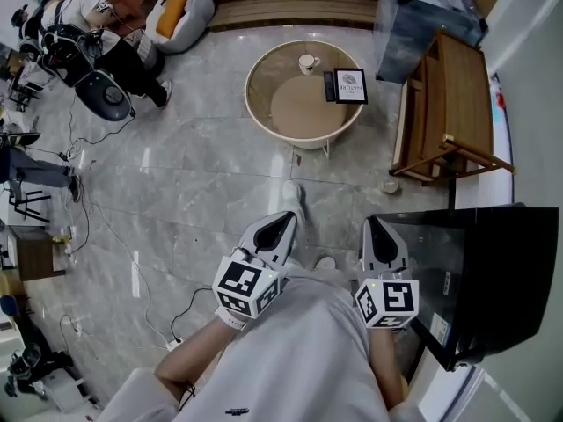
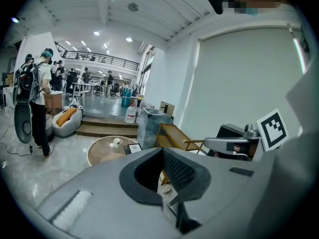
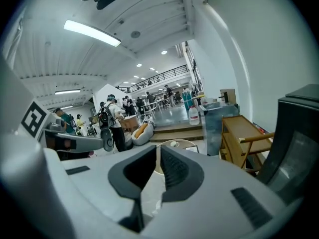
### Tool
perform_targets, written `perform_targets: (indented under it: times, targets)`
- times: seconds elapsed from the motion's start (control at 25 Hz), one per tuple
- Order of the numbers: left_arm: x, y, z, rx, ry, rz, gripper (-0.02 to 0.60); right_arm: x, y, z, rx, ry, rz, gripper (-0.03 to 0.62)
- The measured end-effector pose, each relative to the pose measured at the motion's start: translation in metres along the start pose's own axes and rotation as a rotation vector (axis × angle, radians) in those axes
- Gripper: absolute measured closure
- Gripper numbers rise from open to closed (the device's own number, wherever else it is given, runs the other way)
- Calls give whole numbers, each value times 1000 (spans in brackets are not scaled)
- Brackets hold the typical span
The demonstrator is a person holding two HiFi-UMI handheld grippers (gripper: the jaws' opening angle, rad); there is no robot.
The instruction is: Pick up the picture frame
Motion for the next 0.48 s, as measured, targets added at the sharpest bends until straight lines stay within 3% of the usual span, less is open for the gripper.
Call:
perform_targets:
  times: [0.24, 0.48]
  targets:
    - [30, 60, 67, -8, -32, -5, 578, 26, 87, -8, 3, -20, 44, 588]
    - [95, 123, 155, -61, -38, -17, 578, 84, 193, -12, -45, -34, 63, 588]
Point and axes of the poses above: the fingertips, and each gripper's own axes: y forward along the fingers, z to its left, x out of its top, the point moved 10 cm from there along -y, backward along the fingers, and after that the axes turned 2 degrees about y, right-handed, at the moved point
